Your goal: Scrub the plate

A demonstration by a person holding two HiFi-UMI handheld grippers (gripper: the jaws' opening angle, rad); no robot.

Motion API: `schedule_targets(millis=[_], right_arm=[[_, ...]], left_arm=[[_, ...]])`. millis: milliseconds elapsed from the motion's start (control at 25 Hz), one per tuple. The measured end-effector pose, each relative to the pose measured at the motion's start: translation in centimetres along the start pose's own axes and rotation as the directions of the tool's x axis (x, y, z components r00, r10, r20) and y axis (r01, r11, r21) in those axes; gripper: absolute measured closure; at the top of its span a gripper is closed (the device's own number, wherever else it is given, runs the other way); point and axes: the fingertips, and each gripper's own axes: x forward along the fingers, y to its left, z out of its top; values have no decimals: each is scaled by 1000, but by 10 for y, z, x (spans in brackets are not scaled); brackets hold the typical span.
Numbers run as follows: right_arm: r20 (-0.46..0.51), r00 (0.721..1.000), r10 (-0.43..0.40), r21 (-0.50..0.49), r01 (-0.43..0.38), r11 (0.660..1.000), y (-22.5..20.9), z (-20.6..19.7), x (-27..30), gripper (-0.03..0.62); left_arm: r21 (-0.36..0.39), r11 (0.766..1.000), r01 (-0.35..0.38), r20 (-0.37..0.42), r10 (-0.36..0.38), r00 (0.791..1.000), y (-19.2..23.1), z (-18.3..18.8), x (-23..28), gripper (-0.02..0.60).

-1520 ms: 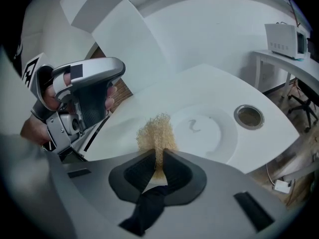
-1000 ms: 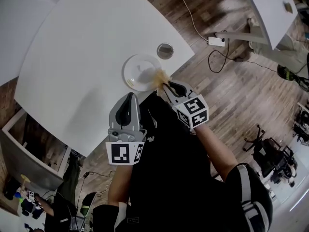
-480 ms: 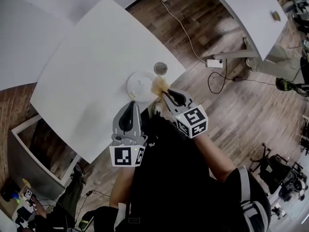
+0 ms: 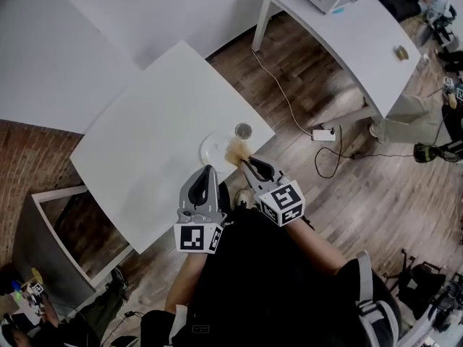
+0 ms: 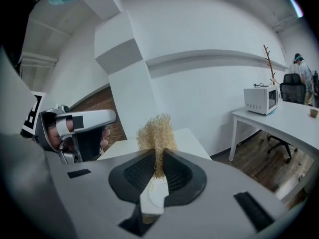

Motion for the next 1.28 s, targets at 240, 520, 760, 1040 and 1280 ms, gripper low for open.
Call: schedule_targets(millis=[240,520,760,1040,1280], right_arm=[[95,995,-15,-31,18,999,19,15,-30,549],[130,991,-21,-46,27,999,30,0,-57,550],[143,990,-10,-60,18,998,34,1,-67,551],[152,988,-3,-59,12,998,34,1,-69,551],[160,987,-6,-56,15,998,36,2,-76,551]], left_arm=[[50,999,8,29,-10,1000,-16,11,-21,578],[61,998,14,20,-15,1000,-31,-3,-40,578],[62,998,18,25,-20,999,-42,-2,-45,578],[68,998,15,30,-18,999,-43,-2,-45,578],[73,997,15,37,-18,999,-45,1,-47,578]])
